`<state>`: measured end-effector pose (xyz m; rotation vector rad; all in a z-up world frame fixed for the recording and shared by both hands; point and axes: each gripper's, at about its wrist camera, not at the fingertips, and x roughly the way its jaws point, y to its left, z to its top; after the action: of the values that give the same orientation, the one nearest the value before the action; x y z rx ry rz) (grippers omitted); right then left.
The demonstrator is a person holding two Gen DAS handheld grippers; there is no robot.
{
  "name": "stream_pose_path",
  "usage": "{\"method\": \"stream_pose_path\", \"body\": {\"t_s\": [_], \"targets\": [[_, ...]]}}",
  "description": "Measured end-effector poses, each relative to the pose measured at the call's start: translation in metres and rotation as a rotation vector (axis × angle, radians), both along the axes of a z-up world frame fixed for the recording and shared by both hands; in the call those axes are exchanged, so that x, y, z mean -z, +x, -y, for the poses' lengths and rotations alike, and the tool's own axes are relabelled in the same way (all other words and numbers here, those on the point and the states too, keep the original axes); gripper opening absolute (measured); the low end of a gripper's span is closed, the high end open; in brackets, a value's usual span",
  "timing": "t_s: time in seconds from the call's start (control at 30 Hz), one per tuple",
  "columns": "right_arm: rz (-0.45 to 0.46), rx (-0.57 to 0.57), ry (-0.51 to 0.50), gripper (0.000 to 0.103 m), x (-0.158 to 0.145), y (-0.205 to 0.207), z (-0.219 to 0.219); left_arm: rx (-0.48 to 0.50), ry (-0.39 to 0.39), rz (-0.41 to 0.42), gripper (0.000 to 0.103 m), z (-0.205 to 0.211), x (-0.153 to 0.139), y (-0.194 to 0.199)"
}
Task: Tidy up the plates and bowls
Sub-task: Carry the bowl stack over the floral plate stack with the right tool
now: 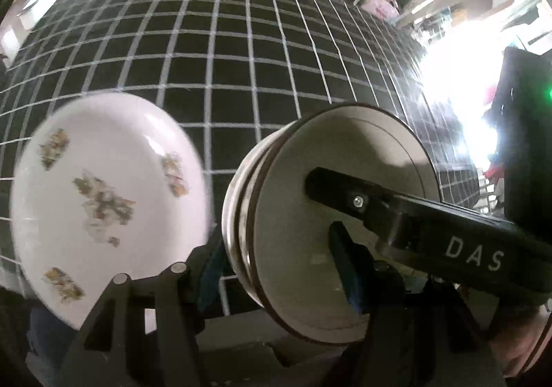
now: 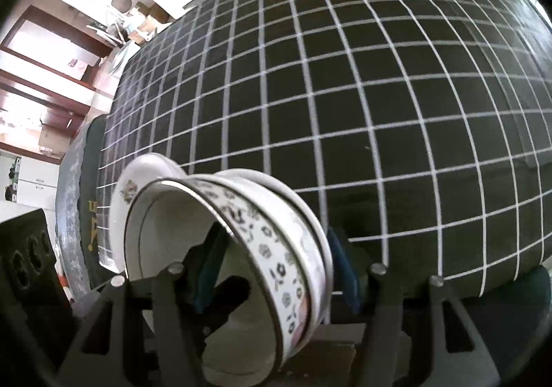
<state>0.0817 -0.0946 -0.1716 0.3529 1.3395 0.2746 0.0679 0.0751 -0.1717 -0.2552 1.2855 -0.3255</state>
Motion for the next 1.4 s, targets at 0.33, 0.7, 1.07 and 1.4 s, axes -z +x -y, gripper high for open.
{"method": "stream_pose_path", "body": {"t_s": [0.33,0.7,1.07,1.4], "targets": [[0.021,-0.109,0.042,0.063,-0.025,0.028,-0.081,-0.122,0.07,0.049,0.056,-0.075,-0.034,0.016],[-0.002,-0.207,0.014,0.063,-0.004,0.053,-0.153,-0.196,0.069,0.007,0.056,-0.128,-0.01,0.026],[-0.03,-0.215,-0.021,0.063,0.009,0.06,-0.162,-0.212,0.035,0.0,0.055,-0.141,0.005,0.033],[-0.027,-0.209,0.012,0.063,0.011,0.061,-0.156,-0.217,0.023,0.011,0.055,-0.141,0.005,0.029]]}}
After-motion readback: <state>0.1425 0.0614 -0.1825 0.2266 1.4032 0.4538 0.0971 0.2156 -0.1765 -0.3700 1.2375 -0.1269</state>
